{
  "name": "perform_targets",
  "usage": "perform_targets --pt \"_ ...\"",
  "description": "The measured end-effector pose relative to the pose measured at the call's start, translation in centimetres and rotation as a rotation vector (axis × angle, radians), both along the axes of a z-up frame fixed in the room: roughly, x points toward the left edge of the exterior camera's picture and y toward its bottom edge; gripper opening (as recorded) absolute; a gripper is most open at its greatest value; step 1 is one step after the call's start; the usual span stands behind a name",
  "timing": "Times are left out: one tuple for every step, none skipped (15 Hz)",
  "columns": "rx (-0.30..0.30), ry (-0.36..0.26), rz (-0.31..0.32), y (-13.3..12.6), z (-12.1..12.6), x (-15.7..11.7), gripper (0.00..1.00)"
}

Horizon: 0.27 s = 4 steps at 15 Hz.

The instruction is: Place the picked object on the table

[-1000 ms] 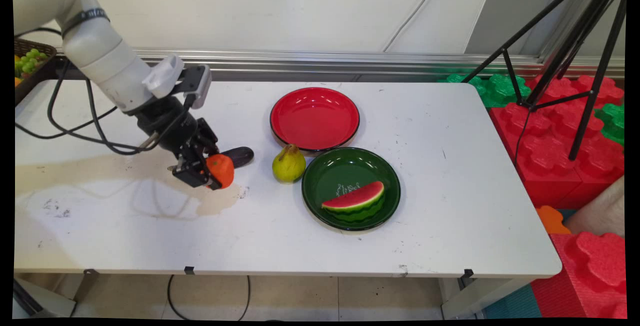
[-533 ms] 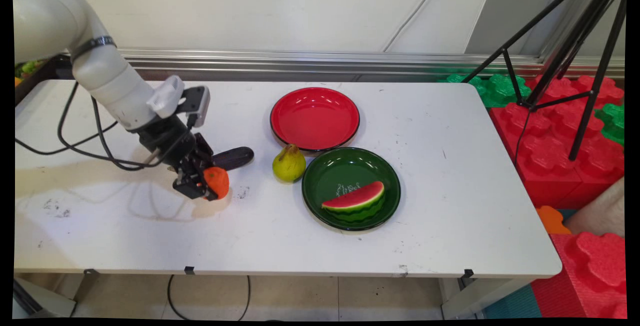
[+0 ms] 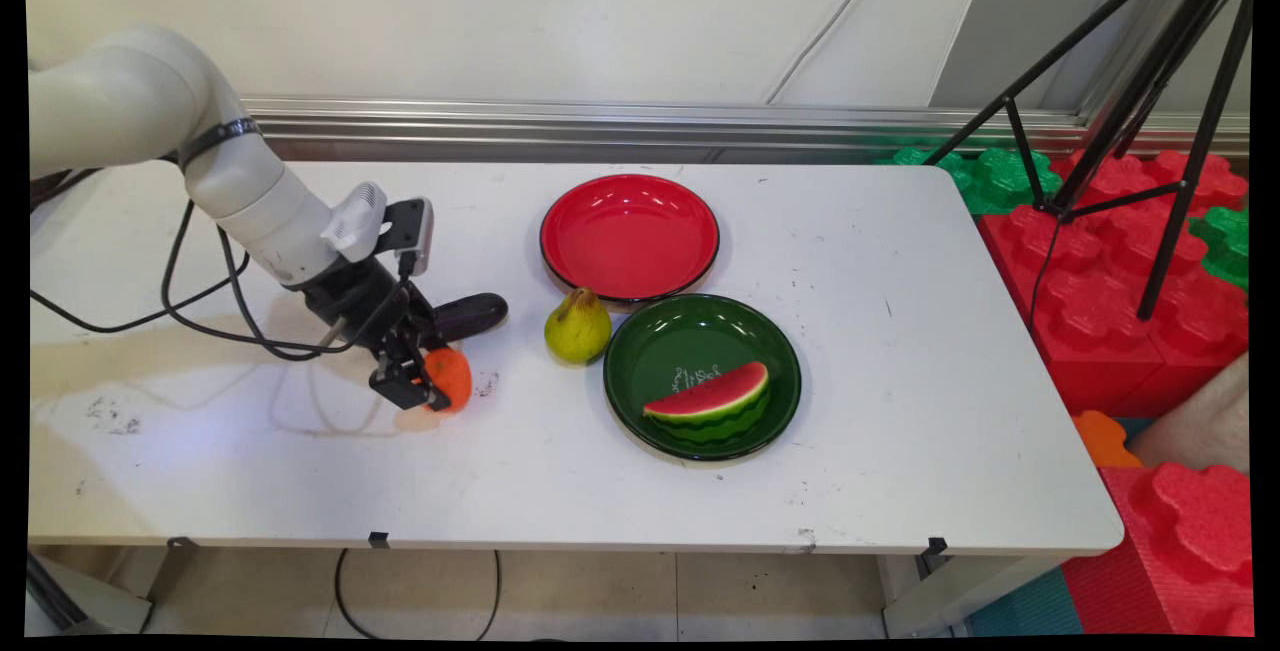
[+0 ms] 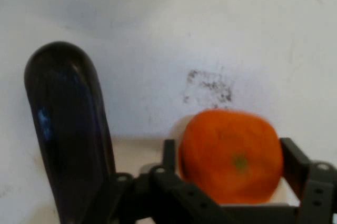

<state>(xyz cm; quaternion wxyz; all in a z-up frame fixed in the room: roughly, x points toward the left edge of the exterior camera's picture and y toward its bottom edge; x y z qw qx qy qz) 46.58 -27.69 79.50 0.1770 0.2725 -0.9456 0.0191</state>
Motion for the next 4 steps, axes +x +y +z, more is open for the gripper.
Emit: perform_targets --pt "-0.002 0.001 0.003 -0.07 -0.22 0.04 1.00" --pt "-0.005 0.002 0.008 -0.17 -0.47 0.09 1.00" --pt "-0.008 0.004 0.010 -0.24 -0.62 0.12 1.00" --pt "-0.013 0.005 0.013 -0.34 -0.76 0.16 1.00"
